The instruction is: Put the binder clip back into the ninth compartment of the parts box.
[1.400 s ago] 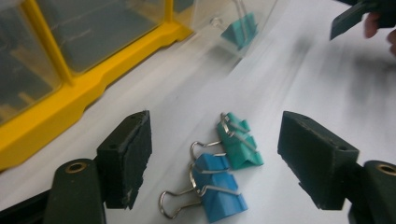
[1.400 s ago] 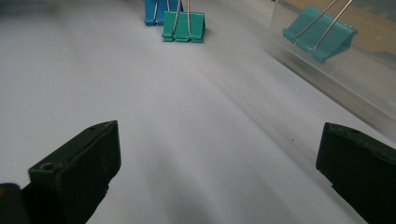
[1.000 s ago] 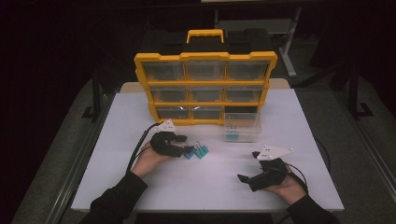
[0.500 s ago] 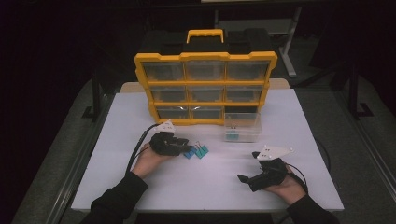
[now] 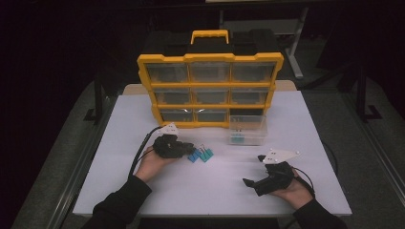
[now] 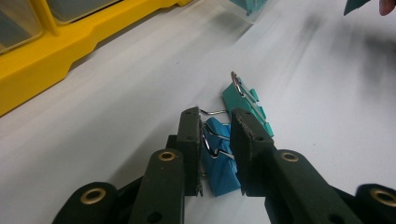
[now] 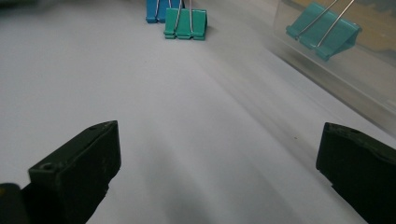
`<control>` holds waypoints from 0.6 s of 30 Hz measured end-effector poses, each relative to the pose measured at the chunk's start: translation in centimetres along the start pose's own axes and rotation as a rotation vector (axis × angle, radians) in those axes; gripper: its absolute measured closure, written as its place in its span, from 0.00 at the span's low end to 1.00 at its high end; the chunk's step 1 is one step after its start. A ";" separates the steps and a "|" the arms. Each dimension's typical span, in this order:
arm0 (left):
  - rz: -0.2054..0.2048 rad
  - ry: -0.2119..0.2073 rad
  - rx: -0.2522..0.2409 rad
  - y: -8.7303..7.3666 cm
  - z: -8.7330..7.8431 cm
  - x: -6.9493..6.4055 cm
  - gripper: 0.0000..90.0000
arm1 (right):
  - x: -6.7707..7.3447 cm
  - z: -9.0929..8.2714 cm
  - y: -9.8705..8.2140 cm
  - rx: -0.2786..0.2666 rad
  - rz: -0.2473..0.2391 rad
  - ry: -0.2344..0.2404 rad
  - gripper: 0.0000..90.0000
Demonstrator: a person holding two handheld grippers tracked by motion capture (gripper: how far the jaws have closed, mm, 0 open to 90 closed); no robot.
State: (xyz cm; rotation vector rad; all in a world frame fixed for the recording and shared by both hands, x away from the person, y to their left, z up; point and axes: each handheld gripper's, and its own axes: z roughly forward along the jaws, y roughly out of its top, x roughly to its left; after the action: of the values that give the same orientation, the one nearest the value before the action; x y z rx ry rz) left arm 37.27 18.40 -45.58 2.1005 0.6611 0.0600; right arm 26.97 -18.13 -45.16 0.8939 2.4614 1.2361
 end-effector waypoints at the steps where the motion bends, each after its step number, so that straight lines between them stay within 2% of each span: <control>1: 0.001 -0.001 0.001 0.0 0.0 0.0 0.83 | 0.0 0.0 0.0 0.000 0.000 0.000 0.00; 18: -0.001 -0.038 -0.012 0.2 -0.2 -0.2 0.90 | 0.0 0.0 0.0 0.000 -0.001 -0.001 0.00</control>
State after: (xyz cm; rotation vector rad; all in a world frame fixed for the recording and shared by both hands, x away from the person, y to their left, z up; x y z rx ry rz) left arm 37.13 18.36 -45.30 2.0850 0.6374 0.0230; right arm 26.97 -18.16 -45.15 0.8936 2.4604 1.2350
